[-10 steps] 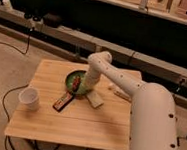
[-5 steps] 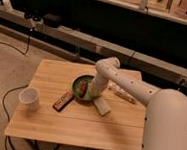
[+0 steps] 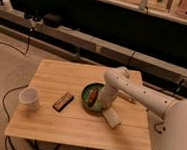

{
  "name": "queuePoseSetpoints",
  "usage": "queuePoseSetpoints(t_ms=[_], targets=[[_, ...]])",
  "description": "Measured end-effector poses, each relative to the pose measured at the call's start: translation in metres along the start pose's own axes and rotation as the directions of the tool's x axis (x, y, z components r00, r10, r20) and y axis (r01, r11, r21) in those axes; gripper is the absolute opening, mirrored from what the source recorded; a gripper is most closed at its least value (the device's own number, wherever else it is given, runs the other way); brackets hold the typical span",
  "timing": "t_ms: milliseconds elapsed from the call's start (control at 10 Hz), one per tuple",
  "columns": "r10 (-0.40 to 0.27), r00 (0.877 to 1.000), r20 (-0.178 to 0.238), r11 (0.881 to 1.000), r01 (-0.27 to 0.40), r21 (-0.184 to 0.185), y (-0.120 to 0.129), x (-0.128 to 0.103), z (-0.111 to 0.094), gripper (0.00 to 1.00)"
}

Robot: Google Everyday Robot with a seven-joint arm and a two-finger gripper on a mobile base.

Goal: Push the ceramic bowl across the table

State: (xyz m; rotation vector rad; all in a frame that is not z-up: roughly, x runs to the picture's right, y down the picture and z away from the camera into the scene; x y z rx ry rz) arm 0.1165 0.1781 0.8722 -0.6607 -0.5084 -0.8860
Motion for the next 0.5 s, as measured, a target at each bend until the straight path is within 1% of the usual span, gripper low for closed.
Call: queuePoseSetpoints(t_ms=[200, 300, 400, 500], targets=[[0.053, 0.999, -0.004, 0.998, -0.053, -0.018, 0.025, -0.004, -0.003, 0.0], [0.069, 0.998, -0.009, 0.997, -0.069, -0.02, 0.032, -0.005, -0.006, 0.0], [0.07, 0.997, -0.011, 0.997, -0.071, -0.016, 0.032, -0.004, -0.008, 0.0], [0.07, 0.997, -0.012, 0.997, -0.07, -0.014, 0.031, -0.004, -0.007, 0.03]])
